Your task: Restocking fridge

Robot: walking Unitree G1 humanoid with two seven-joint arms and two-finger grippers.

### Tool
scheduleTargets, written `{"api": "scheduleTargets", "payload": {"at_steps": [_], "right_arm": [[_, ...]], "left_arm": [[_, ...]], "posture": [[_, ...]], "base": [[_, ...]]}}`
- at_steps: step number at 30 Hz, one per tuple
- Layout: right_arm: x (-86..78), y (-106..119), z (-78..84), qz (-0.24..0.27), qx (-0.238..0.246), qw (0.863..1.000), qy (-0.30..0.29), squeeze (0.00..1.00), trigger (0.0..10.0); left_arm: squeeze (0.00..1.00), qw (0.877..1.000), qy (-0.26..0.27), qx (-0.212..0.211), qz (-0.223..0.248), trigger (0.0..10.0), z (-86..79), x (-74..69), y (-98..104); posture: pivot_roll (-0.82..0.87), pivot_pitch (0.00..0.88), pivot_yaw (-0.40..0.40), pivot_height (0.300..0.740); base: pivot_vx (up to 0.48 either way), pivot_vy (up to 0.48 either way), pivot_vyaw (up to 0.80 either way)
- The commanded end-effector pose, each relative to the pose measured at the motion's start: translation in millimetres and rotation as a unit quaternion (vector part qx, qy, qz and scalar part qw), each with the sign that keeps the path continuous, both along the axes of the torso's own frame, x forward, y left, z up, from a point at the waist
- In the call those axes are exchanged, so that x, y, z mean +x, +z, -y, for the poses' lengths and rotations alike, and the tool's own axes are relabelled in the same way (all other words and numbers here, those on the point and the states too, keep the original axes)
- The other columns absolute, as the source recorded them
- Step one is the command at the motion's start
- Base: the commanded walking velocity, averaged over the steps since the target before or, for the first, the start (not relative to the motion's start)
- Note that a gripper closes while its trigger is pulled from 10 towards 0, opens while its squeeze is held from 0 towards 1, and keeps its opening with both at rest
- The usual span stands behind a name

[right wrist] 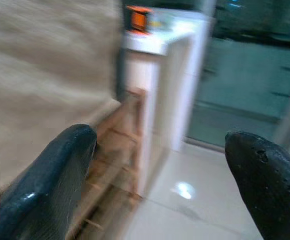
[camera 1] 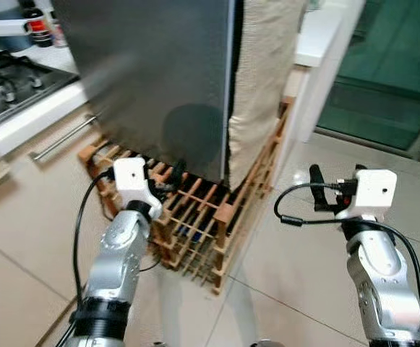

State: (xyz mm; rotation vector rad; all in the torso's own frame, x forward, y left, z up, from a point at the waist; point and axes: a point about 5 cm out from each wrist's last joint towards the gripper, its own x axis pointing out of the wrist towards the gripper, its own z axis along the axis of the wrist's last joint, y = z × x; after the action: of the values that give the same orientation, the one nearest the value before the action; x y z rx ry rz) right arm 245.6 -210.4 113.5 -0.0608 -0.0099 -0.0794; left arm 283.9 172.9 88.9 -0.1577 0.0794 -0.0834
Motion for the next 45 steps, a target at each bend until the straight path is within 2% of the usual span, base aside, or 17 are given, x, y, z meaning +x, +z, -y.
{"api": "scheduleTargets", "payload": {"at_steps": [1, 5, 7, 11, 15, 18, 21, 25, 27, 30, 32, 34, 35, 38, 39, 41, 45], "right_arm": [[-2.4, 6, 1.9, 0.012, -0.001, 1.000, -0.005, 0.00, 10.0], [-3.7, 7, 3.2, 0.018, -0.006, 1.000, -0.005, 0.00, 10.0], [0.6, 8, -1.7, 0.014, -0.013, 1.000, 0.020, 0.00, 10.0], [6.9, 12, -3.7, 0.028, -0.008, 0.999, 0.018, 0.00, 10.0], [16.7, 21, -6.9, 0.039, -0.010, 0.999, 0.025, 0.00, 10.0], [18.5, 27, -7.4, 0.049, -0.010, 0.998, 0.026, 0.00, 10.0], [10.6, 42, -8.4, 0.072, -0.010, 0.997, 0.022, 0.00, 10.0], [-15.1, 39, -5.9, 0.053, -0.018, 0.998, 0.021, 0.00, 10.0], [-15.1, 39, -5.9, 0.053, -0.018, 0.998, 0.021, 0.00, 10.0], [-46.4, 26, 10.6, 0.015, -0.029, 0.999, 0.002, 0.00, 10.0], [-61.8, 21, 19.3, 0.005, -0.042, 0.999, -0.006, 0.00, 10.0], [-60.9, 20, 18.2, 0.003, -0.040, 0.999, -0.002, 0.00, 10.0], [-48.6, 21, 13.1, 0.010, -0.036, 0.999, 0.003, 0.00, 10.0], [-33.1, 27, 9.6, 0.030, -0.031, 0.999, 0.001, 0.00, 10.0], [-33.1, 27, 9.6, 0.030, -0.031, 0.999, 0.001, 0.00, 10.0], [-19.9, 35, 6.8, 0.047, -0.024, 0.999, -0.002, 0.00, 10.0], [-10.4, 41, 1.8, 0.061, -0.018, 0.998, 0.010, 0.00, 10.0]], "left_arm": [[0.00, 0.999, 0.005, 0.016, 0.028, 10.0, -3.3, -0.2, 11], [0.00, 0.999, -0.006, 0.024, 0.042, 10.0, 2.1, -0.2, 17], [0.00, 0.997, -0.021, 0.032, 0.061, 10.0, 13.6, 5.8, 27], [0.00, 0.995, -0.034, 0.032, 0.089, 10.0, 25.0, 14.1, 42], [0.00, 0.993, -0.041, 0.007, 0.114, 10.0, 36.9, 23.4, 58], [0.00, 0.991, -0.046, 0.004, 0.123, 10.0, 39.7, 22.2, 63], [0.00, 0.990, -0.043, 0.031, 0.128, 10.0, 29.9, 8.4, 65], [0.00, 0.992, -0.024, 0.057, 0.112, 10.0, 1.7, -20.6, 57], [0.00, 0.992, -0.024, 0.057, 0.112, 10.0, 1.7, -20.6, 57], [0.00, 0.994, 0.003, 0.080, 0.079, 10.0, -20.5, -55.5, 38], [0.00, 0.995, 0.010, 0.087, 0.051, 10.0, -18.9, -66.2, 20], [0.00, 0.995, 0.014, 0.079, 0.052, 10.0, -16.6, -63.3, 21], [0.00, 0.994, 0.020, 0.073, 0.077, 10.0, -8.5, -50.6, 34], [0.00, 0.992, 0.026, 0.049, 0.111, 10.0, 0.1, -32.0, 52], [0.00, 0.992, 0.026, 0.049, 0.111, 10.0, 0.1, -32.0, 52], [0.00, 0.991, 0.025, 0.038, 0.128, 10.0, 3.5, -21.0, 66], [0.00, 0.990, 0.020, 0.050, 0.134, 10.0, 5.7, -12.6, 69]], "posture": [[-0.20, 0.000, 0.010, 0.740], [-0.20, 0.000, 0.008, 0.740], [-0.20, 0.000, 0.006, 0.740], [-0.20, 0.000, 0.006, 0.740], [-0.20, 0.000, 0.011, 0.740], [-0.20, 0.000, 0.013, 0.740], [-0.20, 0.000, 0.014, 0.740], [-0.19, 0.000, 0.011, 0.740], [-0.19, 0.000, 0.011, 0.740], [-0.18, 0.016, -0.008, 0.740], [-0.18, 0.017, -0.016, 0.740], [-0.18, 0.017, -0.016, 0.740], [-0.18, 0.003, -0.014, 0.740], [-0.18, 0.000, -0.008, 0.740], [-0.18, 0.000, -0.008, 0.740], [-0.19, 0.000, 0.002, 0.740], [-0.19, 0.000, 0.009, 0.740]], "base": [[0.000, 0.000, -0.71], [0.000, 0.000, -0.37], [0.000, 0.000, -0.65], [0.000, 0.000, -0.59], [0.000, 0.000, 0.00], [0.000, 0.000, 0.00], [0.000, 0.000, 0.00], [0.000, 0.000, 0.00], [0.000, 0.000, 0.00], [0.000, 0.000, 0.00], [0.000, 0.000, 0.00], [0.000, 0.000, 0.00], [0.000, 0.000, 0.00], [0.000, -0.170, 0.00], [0.000, -0.270, 0.00], [0.306, -0.366, 0.00], [0.318, -0.356, 0.00]]}}
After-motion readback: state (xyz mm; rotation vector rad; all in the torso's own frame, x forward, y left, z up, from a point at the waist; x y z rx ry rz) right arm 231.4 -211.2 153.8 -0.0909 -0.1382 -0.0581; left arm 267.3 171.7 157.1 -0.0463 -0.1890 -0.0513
